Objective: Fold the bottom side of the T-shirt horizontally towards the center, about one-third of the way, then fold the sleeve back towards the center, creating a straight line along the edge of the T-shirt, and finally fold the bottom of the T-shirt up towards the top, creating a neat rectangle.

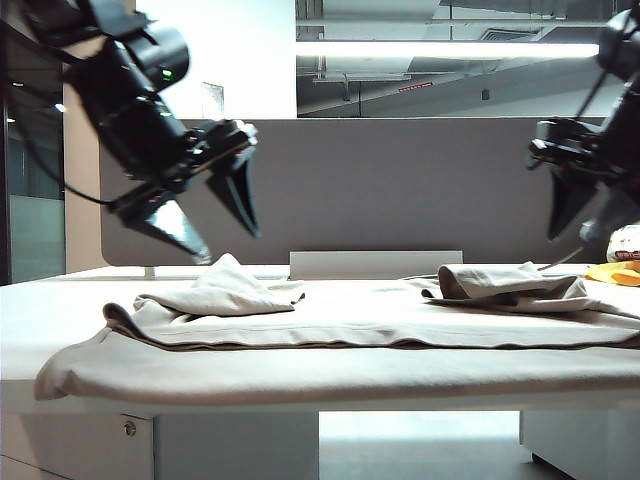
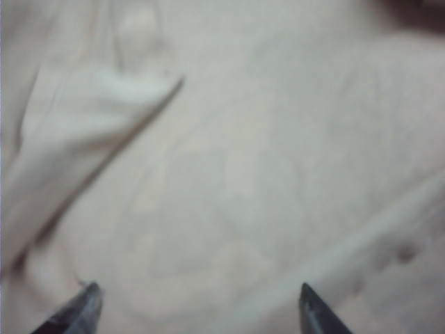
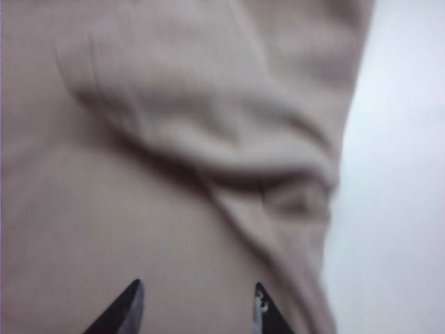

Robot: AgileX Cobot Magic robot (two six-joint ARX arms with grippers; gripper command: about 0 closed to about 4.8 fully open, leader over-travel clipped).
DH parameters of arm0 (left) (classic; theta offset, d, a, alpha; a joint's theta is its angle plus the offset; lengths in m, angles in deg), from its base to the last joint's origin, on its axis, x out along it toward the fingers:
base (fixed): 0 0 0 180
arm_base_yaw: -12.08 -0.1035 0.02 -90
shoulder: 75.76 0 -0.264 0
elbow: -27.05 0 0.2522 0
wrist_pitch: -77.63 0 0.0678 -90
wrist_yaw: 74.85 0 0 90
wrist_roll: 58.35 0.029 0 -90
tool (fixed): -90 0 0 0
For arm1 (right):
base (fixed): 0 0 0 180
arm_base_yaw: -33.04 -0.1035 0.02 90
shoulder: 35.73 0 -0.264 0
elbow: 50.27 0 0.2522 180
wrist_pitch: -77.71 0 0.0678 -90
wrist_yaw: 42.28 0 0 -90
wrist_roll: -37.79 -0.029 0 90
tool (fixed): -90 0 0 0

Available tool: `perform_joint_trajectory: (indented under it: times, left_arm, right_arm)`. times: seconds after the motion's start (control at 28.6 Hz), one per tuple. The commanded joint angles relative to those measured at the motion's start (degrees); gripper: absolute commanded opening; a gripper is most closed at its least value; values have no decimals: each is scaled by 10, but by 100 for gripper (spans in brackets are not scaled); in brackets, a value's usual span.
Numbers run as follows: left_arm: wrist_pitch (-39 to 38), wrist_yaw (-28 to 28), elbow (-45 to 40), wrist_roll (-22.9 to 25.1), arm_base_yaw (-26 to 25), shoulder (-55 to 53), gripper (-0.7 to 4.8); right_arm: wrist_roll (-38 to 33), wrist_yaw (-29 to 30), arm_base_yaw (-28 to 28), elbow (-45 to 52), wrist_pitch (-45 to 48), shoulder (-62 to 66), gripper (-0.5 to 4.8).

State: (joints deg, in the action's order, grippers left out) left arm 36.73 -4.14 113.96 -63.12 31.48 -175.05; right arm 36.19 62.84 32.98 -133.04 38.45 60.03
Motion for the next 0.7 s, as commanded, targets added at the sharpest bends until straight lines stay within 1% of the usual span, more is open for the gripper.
perform_joint_trajectory:
  times: [0.03,0.24,0.42,0.45,0.52,0.59,0.7]
  left_arm:
    - [34,17,-60,-3,0,52,366]
    - [80,16,-177,-45,0,153,366]
    - [82,22,-237,-64,10,215,366]
    - [82,28,-246,-64,15,224,366]
    - [80,57,-268,-66,30,245,367]
    - [79,78,-288,-73,46,262,368]
    - [79,87,-318,-89,66,287,368]
  right_arm:
    - [-18,22,12,75,33,-61,198]
    - [-30,18,28,195,57,-167,199]
    - [-33,18,31,253,43,-237,203]
    - [-33,18,31,262,43,-246,203]
    - [-34,18,31,280,38,-266,222]
    - [-34,20,31,292,25,-281,225]
    - [-33,20,35,309,12,-300,251]
